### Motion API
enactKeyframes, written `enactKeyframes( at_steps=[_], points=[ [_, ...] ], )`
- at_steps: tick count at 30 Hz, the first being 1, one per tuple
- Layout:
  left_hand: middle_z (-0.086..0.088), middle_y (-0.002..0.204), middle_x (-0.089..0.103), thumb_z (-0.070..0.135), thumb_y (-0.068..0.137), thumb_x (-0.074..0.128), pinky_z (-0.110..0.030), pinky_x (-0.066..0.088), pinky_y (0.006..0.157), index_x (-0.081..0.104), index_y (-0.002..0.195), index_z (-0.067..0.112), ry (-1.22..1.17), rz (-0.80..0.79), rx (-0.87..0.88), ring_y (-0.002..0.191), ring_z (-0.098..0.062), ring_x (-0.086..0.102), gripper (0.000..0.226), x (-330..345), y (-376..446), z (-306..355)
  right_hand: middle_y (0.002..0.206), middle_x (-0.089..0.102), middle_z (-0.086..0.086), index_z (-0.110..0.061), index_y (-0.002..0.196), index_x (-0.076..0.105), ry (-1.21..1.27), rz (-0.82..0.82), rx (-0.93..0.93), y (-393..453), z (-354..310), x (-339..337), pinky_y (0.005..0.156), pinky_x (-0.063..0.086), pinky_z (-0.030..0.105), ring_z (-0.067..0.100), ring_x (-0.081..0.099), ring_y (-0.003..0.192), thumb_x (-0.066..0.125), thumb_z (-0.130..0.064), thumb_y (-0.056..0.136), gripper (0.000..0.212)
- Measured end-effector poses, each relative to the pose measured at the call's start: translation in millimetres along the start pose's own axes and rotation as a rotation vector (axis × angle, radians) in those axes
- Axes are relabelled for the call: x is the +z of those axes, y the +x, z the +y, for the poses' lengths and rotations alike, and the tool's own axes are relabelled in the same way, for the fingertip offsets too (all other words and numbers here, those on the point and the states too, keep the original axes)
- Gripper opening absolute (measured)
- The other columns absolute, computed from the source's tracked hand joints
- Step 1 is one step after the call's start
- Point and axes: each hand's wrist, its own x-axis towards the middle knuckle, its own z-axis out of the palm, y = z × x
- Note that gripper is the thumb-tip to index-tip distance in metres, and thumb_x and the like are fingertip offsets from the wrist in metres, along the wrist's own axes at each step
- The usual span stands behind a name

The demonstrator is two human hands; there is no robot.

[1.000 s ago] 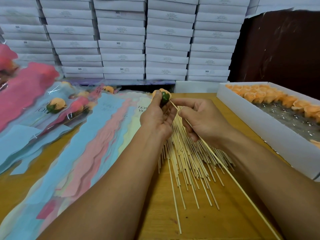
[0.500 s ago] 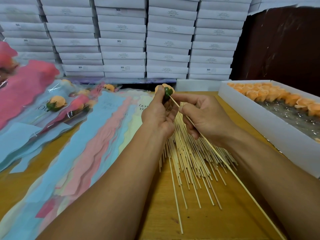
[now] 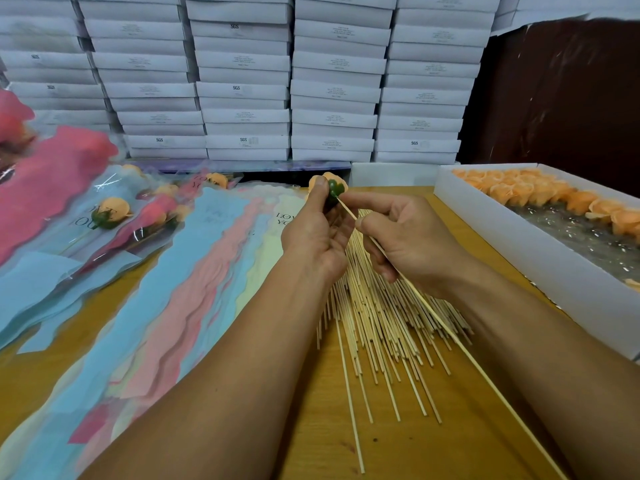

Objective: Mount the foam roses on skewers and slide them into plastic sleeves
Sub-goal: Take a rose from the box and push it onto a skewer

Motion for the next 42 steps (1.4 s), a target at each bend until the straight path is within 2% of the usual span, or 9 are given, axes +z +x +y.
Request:
enactKeyframes(
  at_steps=[9, 14, 16, 18, 20, 24, 29, 35, 42],
  points=[
    [-0.006, 0.086, 0.069, 0.024, 0.091, 0.072, -0.021, 0.058, 0.058, 0.068, 0.106, 0.006, 0.018, 0.003, 0.008, 0.066, -0.011, 0.065, 0.023, -1, 2, 0, 0.045, 0.043, 0.003, -0.016, 0.139, 0.060, -0.013, 0.003, -0.001, 0, -1, 0, 0.035, 0.035, 0.022, 0.016, 0.035, 0.033, 0.044, 0.002, 0.097, 0.048],
    [-0.010, 0.094, 0.069, 0.023, 0.091, 0.072, -0.021, 0.058, 0.059, 0.068, 0.113, 0.002, 0.043, 0.019, 0.023, 0.069, -0.013, 0.064, 0.030, -1, 3, 0, 0.046, 0.042, 0.005, -0.022, 0.135, 0.063, -0.014, -0.018, -0.008, -1, -2, 0, 0.035, 0.035, 0.023, 0.015, 0.036, 0.033, 0.045, 0.001, 0.097, 0.047],
    [-0.010, 0.092, 0.069, 0.022, 0.091, 0.072, -0.022, 0.057, 0.057, 0.068, 0.110, 0.003, 0.050, 0.019, 0.032, 0.066, -0.013, 0.064, 0.027, -1, 4, 0, 0.046, 0.042, 0.006, -0.035, 0.122, 0.068, -0.006, -0.029, -0.023, -1, -3, 0, 0.035, 0.035, 0.023, 0.015, 0.036, 0.033, 0.045, 0.001, 0.097, 0.050],
    [-0.008, 0.085, 0.067, 0.022, 0.090, 0.073, -0.022, 0.055, 0.053, 0.068, 0.108, 0.003, 0.063, 0.025, 0.049, 0.060, -0.011, 0.063, 0.026, -2, 5, 0, 0.046, 0.043, 0.007, -0.051, 0.099, 0.073, -0.005, -0.041, -0.035, -1, -4, 1, 0.035, 0.035, 0.023, 0.016, 0.037, 0.032, 0.045, 0.001, 0.097, 0.059],
    [-0.007, 0.079, 0.065, 0.023, 0.089, 0.075, -0.021, 0.053, 0.050, 0.069, 0.110, 0.001, 0.081, 0.045, 0.067, 0.055, -0.010, 0.061, 0.030, -2, 5, 0, 0.046, 0.043, 0.008, -0.053, 0.091, 0.072, -0.006, -0.042, -0.034, -2, -5, 1, 0.035, 0.035, 0.023, 0.016, 0.037, 0.032, 0.045, 0.001, 0.097, 0.061],
    [-0.008, 0.076, 0.065, 0.022, 0.088, 0.076, -0.022, 0.053, 0.050, 0.069, 0.113, -0.002, 0.108, 0.057, 0.105, 0.053, -0.011, 0.061, 0.035, -3, 6, 0, 0.044, 0.043, 0.004, -0.044, 0.106, 0.065, -0.013, -0.025, -0.026, -1, -3, 0, 0.035, 0.035, 0.023, 0.013, 0.037, 0.032, 0.046, 0.001, 0.097, 0.050],
    [-0.008, 0.075, 0.066, 0.020, 0.088, 0.075, -0.021, 0.051, 0.048, 0.067, 0.116, -0.004, 0.131, 0.064, 0.135, 0.048, -0.011, 0.061, 0.038, -2, 6, 0, 0.043, 0.045, -0.001, -0.022, 0.134, 0.060, -0.063, 0.012, -0.009, 1, 2, -1, 0.036, 0.035, 0.023, 0.012, 0.037, 0.032, 0.051, -0.001, 0.097, 0.044],
    [-0.007, 0.075, 0.067, 0.019, 0.088, 0.075, -0.022, 0.052, 0.049, 0.069, 0.113, -0.002, 0.131, 0.051, 0.113, 0.049, -0.010, 0.062, 0.034, -1, 3, 0, 0.044, 0.049, -0.005, -0.018, 0.135, 0.061, -0.106, 0.048, -0.040, 2, 7, -2, 0.038, 0.037, 0.024, 0.012, 0.040, 0.034, 0.058, -0.012, 0.101, 0.035],
    [-0.008, 0.078, 0.066, 0.019, 0.090, 0.072, -0.022, 0.051, 0.048, 0.067, 0.117, -0.001, 0.149, 0.060, 0.106, 0.051, -0.011, 0.061, 0.034, -1, 2, 0, 0.044, 0.051, -0.007, -0.019, 0.133, 0.061, -0.106, 0.046, -0.048, 2, 10, 1, 0.039, 0.038, 0.025, 0.010, 0.040, 0.036, 0.058, -0.013, 0.101, 0.033]
  ],
)
